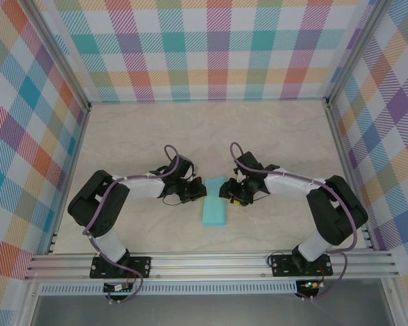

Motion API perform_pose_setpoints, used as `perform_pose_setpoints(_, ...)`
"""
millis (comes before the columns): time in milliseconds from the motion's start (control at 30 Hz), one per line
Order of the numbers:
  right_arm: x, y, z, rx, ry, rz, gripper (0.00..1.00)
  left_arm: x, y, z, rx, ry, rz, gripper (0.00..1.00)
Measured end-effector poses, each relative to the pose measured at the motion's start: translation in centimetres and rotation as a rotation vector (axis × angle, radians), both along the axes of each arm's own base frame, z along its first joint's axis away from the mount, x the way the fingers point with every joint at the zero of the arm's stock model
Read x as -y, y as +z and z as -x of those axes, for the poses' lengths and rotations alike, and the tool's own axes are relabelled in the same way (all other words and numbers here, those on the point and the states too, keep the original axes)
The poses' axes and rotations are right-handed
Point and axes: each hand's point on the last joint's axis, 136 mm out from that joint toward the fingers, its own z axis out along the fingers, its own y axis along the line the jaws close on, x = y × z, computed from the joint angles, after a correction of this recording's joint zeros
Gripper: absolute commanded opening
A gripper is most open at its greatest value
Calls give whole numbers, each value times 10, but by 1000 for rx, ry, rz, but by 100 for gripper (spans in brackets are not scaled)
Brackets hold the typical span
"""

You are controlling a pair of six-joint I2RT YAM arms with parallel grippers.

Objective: Fold a paper plane with a square sheet of paper (pick it up from the middle)
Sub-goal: First fold in half a square sheet of paper at the center of the table.

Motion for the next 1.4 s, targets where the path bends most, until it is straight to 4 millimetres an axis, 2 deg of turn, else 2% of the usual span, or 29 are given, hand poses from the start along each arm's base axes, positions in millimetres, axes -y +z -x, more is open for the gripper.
perform_pose_setpoints(200,-1,-6,1,-14,2,4,50,-1,-5,2,-10,-1,-7,6)
perform_pose_setpoints(433,-1,-17,2,-40,-1,21,49,-1,-5,2,-5,-7,-7,21)
perform_pose_setpoints(800,-1,-17,1,-48,-21,18,51,-8,1,15,-10,-3,10,33)
perform_pose_setpoints(1100,-3,-16,0,-47,-30,5,55,-12,6,20,-5,9,15,37)
perform_pose_setpoints(1400,-3,-14,0,-31,-33,-11,58,-12,6,18,-12,27,17,36)
